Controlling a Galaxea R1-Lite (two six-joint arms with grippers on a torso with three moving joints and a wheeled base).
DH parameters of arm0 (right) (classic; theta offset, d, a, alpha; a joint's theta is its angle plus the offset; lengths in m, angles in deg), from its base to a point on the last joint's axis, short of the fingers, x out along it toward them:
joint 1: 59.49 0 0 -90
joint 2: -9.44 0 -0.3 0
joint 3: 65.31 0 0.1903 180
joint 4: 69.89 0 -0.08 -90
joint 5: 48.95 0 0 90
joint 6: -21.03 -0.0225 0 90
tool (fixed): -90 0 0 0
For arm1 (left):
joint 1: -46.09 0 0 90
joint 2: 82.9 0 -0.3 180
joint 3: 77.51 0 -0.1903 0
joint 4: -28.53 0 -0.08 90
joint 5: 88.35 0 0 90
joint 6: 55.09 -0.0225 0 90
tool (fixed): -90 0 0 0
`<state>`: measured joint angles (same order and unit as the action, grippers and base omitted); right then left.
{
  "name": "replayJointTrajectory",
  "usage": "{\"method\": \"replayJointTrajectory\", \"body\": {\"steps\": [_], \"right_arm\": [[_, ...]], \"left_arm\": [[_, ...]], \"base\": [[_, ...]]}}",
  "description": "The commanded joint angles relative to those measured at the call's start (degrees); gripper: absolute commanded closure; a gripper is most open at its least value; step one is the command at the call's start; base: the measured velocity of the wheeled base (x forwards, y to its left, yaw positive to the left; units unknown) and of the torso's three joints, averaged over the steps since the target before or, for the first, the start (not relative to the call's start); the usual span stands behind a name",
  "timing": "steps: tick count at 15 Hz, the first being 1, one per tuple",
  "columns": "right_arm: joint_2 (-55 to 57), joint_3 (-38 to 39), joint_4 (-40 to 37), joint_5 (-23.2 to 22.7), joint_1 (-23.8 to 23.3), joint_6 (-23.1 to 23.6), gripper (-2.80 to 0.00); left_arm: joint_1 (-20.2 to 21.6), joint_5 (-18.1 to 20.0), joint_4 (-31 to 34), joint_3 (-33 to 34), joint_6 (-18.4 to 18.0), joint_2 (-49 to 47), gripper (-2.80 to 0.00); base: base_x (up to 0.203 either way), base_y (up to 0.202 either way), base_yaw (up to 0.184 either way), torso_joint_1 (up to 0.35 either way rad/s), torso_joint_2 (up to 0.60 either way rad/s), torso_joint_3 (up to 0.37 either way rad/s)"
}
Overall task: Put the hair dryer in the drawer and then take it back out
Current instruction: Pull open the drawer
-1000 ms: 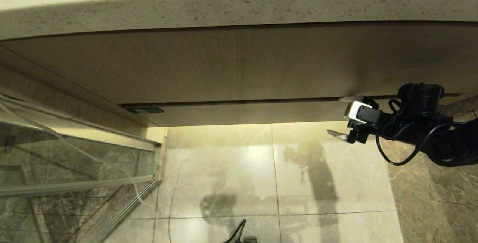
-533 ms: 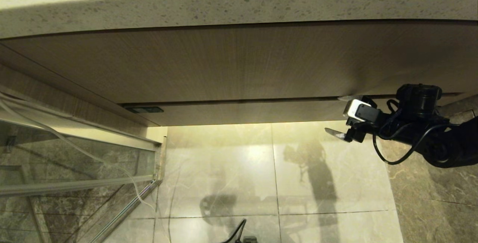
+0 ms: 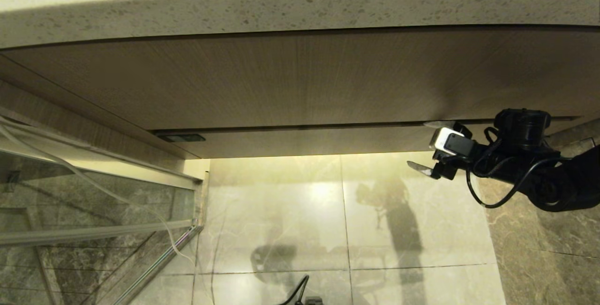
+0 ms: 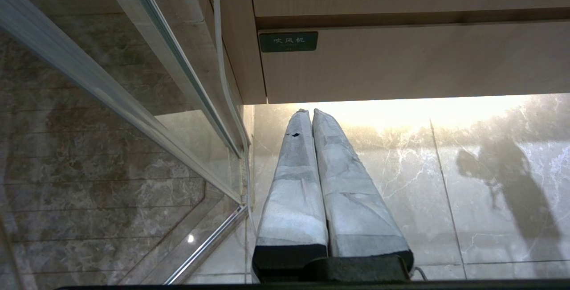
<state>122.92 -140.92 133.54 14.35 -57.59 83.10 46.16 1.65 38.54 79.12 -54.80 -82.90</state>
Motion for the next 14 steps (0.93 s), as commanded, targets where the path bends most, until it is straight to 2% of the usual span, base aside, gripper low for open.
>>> {"method": "replayJointTrajectory", "body": {"steps": [1, 8, 14], "right_arm": [[1.06, 0.1, -0.04, -0.11, 0.03, 0.39, -2.8], [4.37, -4.8, 0.22, 1.0, 0.03, 0.11, -2.8], [4.55, -4.78, -4.89, 1.91, -0.06, 2.72, -2.8]], "left_arm": [[0.01, 0.05, -0.09, 2.29, 0.06, 0.0, 0.0], [0.01, 0.01, -0.09, 2.29, 0.06, 0.0, 0.0], [0.01, 0.0, -0.09, 2.29, 0.06, 0.0, 0.0]], "base": [[0.0, 0.0, 0.0, 0.0, 0.0, 0.0], [0.0, 0.0, 0.0, 0.0, 0.0, 0.0], [0.0, 0.0, 0.0, 0.0, 0.0, 0.0]]}}
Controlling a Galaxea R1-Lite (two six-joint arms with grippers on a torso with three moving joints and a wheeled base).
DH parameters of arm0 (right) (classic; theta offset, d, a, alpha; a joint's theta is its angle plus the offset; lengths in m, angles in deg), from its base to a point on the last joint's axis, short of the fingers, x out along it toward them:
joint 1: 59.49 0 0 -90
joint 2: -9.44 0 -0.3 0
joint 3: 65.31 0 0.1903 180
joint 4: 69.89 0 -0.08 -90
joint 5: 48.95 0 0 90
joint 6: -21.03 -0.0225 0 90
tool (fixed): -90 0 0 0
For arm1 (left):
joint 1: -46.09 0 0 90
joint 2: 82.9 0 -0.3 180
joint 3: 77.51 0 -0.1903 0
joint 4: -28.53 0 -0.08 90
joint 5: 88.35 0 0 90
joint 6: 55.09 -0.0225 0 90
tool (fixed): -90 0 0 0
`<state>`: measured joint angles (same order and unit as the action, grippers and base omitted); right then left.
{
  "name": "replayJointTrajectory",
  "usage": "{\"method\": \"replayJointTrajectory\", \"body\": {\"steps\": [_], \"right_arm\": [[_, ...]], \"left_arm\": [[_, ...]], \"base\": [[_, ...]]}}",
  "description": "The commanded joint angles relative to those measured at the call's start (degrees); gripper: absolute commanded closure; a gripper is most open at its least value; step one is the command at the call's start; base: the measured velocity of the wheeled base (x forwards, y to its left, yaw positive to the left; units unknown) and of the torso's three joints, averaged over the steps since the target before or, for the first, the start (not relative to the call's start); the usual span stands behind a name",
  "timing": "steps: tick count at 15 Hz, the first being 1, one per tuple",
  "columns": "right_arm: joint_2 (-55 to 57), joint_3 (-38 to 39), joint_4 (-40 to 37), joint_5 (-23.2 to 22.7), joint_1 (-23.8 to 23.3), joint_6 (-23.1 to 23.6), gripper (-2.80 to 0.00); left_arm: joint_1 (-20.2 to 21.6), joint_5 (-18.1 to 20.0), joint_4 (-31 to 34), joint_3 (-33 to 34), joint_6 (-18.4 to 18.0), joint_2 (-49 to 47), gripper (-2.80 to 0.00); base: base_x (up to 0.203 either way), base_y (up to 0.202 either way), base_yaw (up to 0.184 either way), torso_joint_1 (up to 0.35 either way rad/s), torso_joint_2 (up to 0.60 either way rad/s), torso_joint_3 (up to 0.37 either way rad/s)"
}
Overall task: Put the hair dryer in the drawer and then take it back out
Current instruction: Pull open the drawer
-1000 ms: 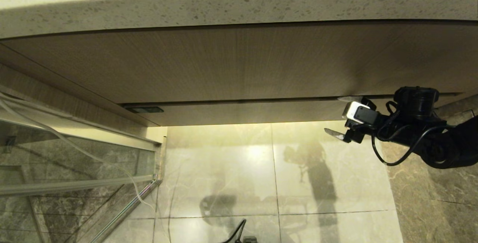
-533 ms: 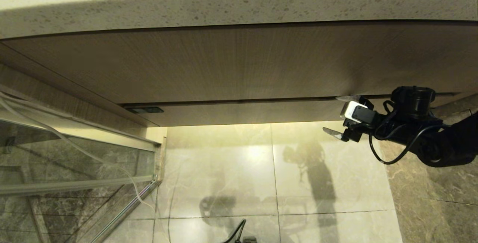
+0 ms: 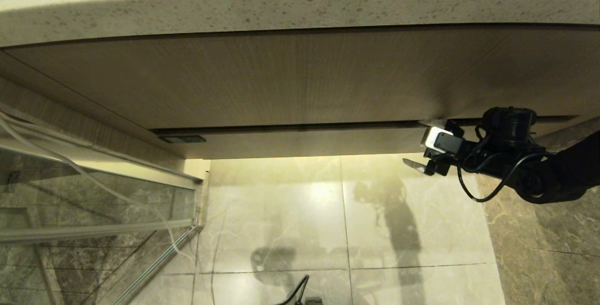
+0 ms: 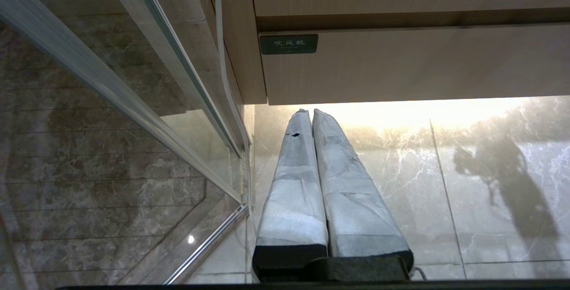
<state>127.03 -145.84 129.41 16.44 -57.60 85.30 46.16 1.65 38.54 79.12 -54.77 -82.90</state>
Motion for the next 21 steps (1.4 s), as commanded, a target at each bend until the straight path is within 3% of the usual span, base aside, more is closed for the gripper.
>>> {"method": "replayJointTrajectory", "body": {"steps": [1, 3, 14, 17, 21], "right_arm": [[0.23, 0.57, -2.78, -0.18, -0.16, 1.62, -2.8], [-0.2, 1.02, -7.64, -0.18, -0.38, 5.03, -2.8], [-6.55, 1.45, -23.49, 0.0, -2.13, 10.65, -2.8], [-9.8, 1.62, -33.28, -0.08, -5.11, 18.6, -2.8], [-16.44, 2.9, -49.34, -0.07, -11.87, 35.08, -2.8]], "left_arm": [[0.01, 0.0, -0.09, 2.29, 0.03, 0.0, 0.0], [0.01, 0.0, -0.09, 2.29, -0.04, 0.0, 0.0], [0.01, 0.01, -0.09, 2.29, 0.03, 0.0, 0.0], [0.01, 0.0, -0.09, 2.29, 0.03, 0.0, 0.0], [0.01, 0.0, -0.09, 2.29, -0.04, 0.0, 0.0]], "base": [[0.0, 0.0, 0.0, 0.0, 0.0, 0.0], [0.0, 0.0, 0.0, 0.0, 0.0, 0.0], [0.0, 0.0, 0.0, 0.0, 0.0, 0.0], [0.0, 0.0, 0.0, 0.0, 0.0, 0.0], [0.0, 0.0, 0.0, 0.0, 0.0, 0.0]]}}
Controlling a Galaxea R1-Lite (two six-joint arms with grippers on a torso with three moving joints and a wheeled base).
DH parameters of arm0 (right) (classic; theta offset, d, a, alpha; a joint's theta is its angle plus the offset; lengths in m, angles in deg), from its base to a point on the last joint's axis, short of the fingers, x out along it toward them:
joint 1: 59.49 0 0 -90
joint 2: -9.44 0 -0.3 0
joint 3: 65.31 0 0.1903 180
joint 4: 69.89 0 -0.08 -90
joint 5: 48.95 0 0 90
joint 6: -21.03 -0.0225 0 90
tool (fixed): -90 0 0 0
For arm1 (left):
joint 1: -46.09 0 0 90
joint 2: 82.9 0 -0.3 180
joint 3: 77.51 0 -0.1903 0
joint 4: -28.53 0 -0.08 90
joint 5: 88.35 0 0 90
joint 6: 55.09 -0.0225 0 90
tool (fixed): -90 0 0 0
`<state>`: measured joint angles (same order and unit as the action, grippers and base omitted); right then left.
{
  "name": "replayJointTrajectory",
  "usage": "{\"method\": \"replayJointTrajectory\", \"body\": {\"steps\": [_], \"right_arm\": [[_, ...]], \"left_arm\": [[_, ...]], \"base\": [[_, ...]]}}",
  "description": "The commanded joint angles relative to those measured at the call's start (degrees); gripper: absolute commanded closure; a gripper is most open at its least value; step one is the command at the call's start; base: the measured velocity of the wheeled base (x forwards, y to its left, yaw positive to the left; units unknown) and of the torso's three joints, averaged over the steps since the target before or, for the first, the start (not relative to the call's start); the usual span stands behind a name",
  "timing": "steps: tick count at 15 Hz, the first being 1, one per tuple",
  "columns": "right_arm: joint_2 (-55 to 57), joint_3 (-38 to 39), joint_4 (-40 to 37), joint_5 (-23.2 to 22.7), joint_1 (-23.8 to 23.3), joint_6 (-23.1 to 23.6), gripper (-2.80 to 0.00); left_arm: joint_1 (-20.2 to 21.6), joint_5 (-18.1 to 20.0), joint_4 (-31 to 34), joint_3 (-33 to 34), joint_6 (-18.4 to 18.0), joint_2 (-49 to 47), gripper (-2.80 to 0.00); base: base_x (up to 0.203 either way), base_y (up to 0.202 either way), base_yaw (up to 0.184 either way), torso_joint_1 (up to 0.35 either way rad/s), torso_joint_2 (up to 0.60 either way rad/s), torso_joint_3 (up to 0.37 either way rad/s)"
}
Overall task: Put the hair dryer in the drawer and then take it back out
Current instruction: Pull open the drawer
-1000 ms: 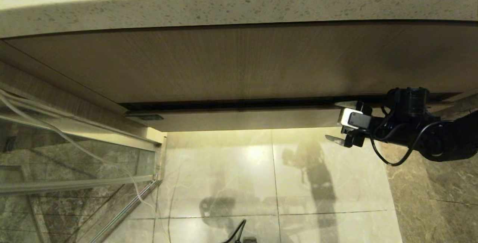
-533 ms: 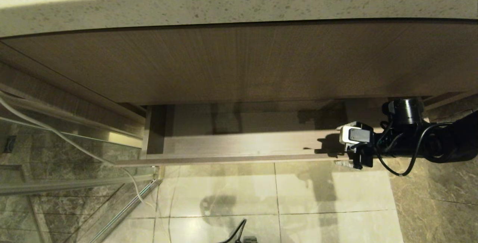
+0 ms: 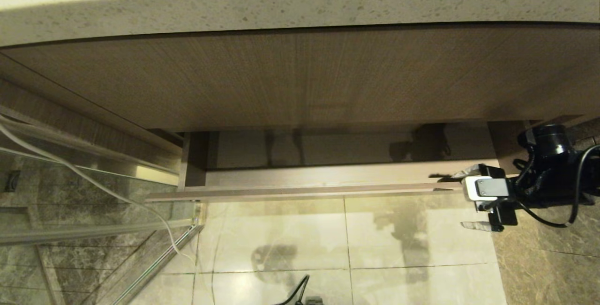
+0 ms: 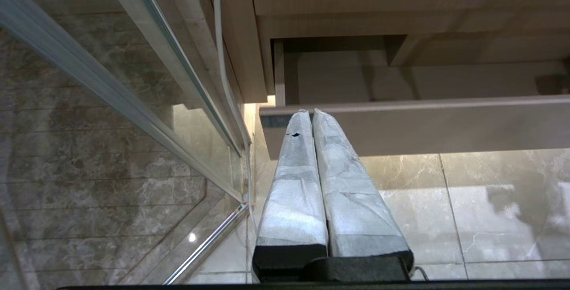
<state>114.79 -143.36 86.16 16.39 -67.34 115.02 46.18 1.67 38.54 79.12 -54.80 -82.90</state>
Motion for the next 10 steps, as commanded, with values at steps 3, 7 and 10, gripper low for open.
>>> {"method": "replayJointTrajectory", "body": {"steps": [3, 7, 10], "right_arm": [[-7.53, 0.38, -10.24, 3.9, -3.11, 6.63, -2.8], [-9.72, 2.13, -10.14, 4.98, -3.05, 4.01, -2.8], [-9.82, 0.84, -9.97, 4.88, -3.05, 3.7, -2.8]], "left_arm": [[-0.01, -0.02, -0.09, 2.29, 0.02, 0.0, 0.0], [-0.01, -0.02, -0.09, 2.29, 0.06, 0.0, 0.0], [-0.01, -0.02, -0.09, 2.29, -0.03, 0.0, 0.0]], "base": [[0.0, 0.0, 0.0, 0.0, 0.0, 0.0], [0.0, 0.0, 0.0, 0.0, 0.0, 0.0], [0.0, 0.0, 0.0, 0.0, 0.0, 0.0]]}}
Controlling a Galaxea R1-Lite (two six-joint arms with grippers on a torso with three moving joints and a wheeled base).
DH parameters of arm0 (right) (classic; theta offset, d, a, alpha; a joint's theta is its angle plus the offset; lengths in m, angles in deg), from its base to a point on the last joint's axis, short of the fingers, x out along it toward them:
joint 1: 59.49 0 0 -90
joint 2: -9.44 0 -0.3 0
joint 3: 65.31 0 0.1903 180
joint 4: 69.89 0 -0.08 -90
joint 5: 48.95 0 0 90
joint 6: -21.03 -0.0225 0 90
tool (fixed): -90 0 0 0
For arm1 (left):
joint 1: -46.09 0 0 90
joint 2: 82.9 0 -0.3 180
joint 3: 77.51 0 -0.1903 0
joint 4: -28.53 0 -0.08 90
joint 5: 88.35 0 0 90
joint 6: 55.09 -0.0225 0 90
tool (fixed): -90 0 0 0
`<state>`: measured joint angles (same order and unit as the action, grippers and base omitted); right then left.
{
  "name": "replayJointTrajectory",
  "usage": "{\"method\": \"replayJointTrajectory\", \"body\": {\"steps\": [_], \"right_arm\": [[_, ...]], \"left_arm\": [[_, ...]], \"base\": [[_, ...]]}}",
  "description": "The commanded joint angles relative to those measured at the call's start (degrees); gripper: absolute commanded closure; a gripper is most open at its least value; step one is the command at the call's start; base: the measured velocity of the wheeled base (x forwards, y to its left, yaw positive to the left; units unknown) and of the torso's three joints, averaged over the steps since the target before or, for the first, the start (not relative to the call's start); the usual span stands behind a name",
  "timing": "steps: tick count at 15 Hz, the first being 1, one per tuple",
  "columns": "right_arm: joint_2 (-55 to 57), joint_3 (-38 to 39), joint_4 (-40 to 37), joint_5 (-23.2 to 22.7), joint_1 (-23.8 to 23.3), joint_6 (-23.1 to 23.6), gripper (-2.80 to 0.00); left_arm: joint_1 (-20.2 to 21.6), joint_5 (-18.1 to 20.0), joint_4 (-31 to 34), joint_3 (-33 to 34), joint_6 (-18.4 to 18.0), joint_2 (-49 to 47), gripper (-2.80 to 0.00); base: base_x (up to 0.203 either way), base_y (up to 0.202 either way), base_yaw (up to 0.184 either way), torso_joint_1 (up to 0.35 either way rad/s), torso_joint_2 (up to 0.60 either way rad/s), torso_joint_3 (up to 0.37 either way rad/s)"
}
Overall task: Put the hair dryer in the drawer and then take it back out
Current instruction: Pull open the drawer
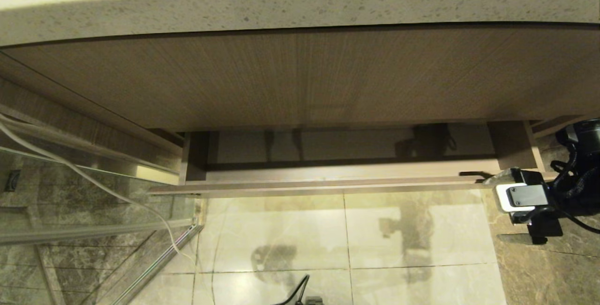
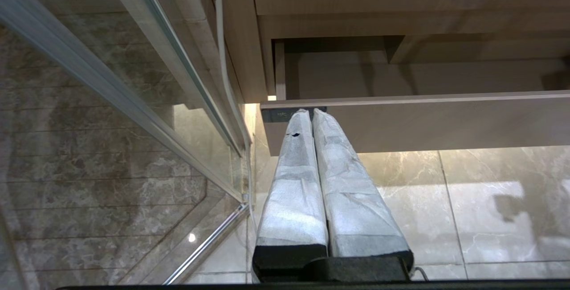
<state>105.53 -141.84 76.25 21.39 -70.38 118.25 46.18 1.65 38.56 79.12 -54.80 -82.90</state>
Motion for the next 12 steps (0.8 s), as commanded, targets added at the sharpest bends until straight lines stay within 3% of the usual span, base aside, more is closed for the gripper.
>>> {"method": "replayJointTrajectory", "body": {"steps": [1, 4, 9, 12], "right_arm": [[-0.72, -1.06, -0.22, -0.12, -0.11, 0.51, -2.8], [-1.05, -2.78, 0.01, -0.23, -0.14, -0.03, -2.8], [-4.54, -5.55, -0.5, 0.24, 0.4, -6.6, -2.8], [-9.41, -6.57, -9.16, 2.42, 0.34, -8.82, -2.8]], "left_arm": [[-0.01, 0.0, -0.11, 2.29, -0.01, 0.0, 0.0], [-0.01, 0.0, -0.11, 2.29, 0.06, 0.0, 0.0], [-0.01, 0.0, -0.11, 2.29, 0.06, 0.0, 0.0], [-0.01, 0.02, -0.11, 2.29, 0.04, 0.0, 0.0]], "base": [[0.0, 0.0, 0.0, 0.0, 0.0, 0.0], [0.0, 0.0, 0.0, 0.0, 0.0, 0.0], [0.0, 0.0, 0.0, 0.0, 0.0, 0.0], [0.0, 0.0, 0.0, 0.0, 0.0, 0.0]]}}
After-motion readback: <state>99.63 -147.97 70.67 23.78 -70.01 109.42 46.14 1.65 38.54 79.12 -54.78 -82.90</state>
